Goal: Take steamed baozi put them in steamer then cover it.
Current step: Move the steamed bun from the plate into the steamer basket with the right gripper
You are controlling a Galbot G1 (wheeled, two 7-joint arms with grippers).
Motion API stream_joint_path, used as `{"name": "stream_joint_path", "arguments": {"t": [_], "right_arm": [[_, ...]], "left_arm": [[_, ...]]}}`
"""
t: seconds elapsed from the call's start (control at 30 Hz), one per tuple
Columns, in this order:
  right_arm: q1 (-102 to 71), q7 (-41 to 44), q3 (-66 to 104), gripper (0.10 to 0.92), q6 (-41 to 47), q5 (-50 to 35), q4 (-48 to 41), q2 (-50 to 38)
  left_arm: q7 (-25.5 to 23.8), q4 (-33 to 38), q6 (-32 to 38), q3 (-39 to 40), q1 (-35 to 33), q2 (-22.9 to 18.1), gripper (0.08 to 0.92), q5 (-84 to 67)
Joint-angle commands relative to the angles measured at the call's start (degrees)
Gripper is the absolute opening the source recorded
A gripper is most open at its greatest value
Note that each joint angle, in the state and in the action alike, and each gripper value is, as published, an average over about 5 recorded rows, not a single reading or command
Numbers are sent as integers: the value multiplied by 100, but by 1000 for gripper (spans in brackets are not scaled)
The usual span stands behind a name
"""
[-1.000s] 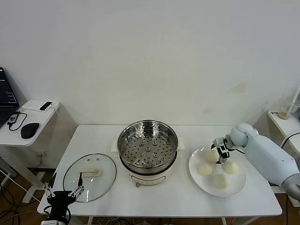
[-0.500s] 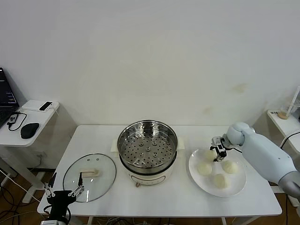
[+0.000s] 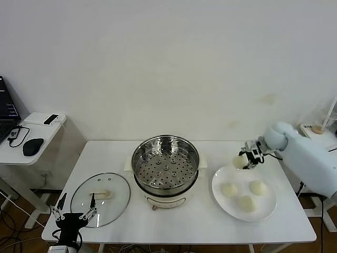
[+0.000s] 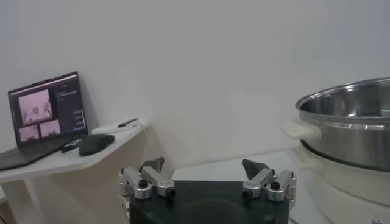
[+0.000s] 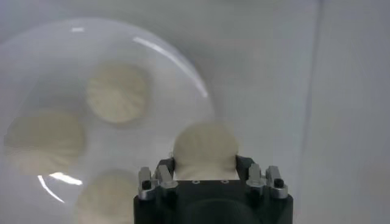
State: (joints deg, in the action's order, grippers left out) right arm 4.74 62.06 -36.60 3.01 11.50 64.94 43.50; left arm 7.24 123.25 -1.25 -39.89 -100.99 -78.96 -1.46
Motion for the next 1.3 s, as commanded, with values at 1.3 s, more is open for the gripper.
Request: {"name": "stream_joint_path", "arguments": {"t": [1.3], "right_arm": [[1733,-1320,-3030,619,-2903,916,-718,3165]], "left_arm": [[-27,78,-3,-245,24,-1,823,-60]]}}
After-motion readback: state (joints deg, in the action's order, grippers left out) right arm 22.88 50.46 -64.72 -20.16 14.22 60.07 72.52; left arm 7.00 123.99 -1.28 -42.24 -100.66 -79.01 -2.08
